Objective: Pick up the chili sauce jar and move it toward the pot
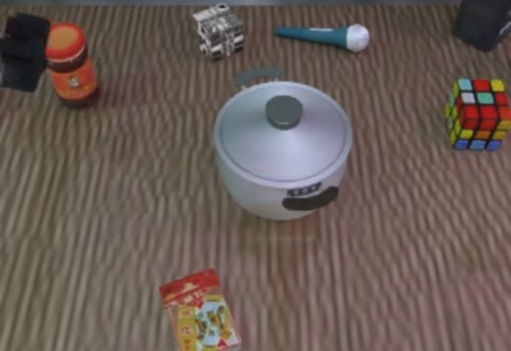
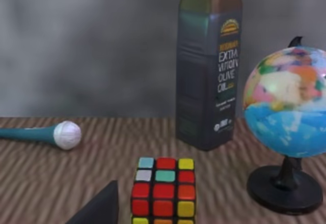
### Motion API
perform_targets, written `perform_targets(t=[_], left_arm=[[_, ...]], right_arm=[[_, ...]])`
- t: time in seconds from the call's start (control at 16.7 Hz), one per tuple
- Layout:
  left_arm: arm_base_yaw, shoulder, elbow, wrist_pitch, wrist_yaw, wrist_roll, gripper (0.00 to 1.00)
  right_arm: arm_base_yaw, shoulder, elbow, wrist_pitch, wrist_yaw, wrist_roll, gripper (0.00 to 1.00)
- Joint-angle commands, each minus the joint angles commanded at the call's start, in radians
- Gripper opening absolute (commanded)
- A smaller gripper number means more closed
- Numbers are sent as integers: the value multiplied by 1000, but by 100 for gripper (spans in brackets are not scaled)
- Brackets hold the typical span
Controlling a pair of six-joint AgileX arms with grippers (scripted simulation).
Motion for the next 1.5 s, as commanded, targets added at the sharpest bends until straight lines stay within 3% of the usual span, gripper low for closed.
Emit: perform_targets(t=[0.48, 0.9, 1.14, 1.5], left_arm=[[8, 722, 817, -380, 13, 117, 100], [30, 1197, 1390, -598, -11, 197, 100], [41, 1342, 1568, -659, -28, 222, 100], [44, 1369, 1601, -670, -32, 227, 100]], right_arm=[[0, 0, 0, 0, 0, 0, 100], [0, 0, 0, 0, 0, 0, 100], [0, 0, 0, 0, 0, 0, 100], [0, 0, 0, 0, 0, 0, 100]])
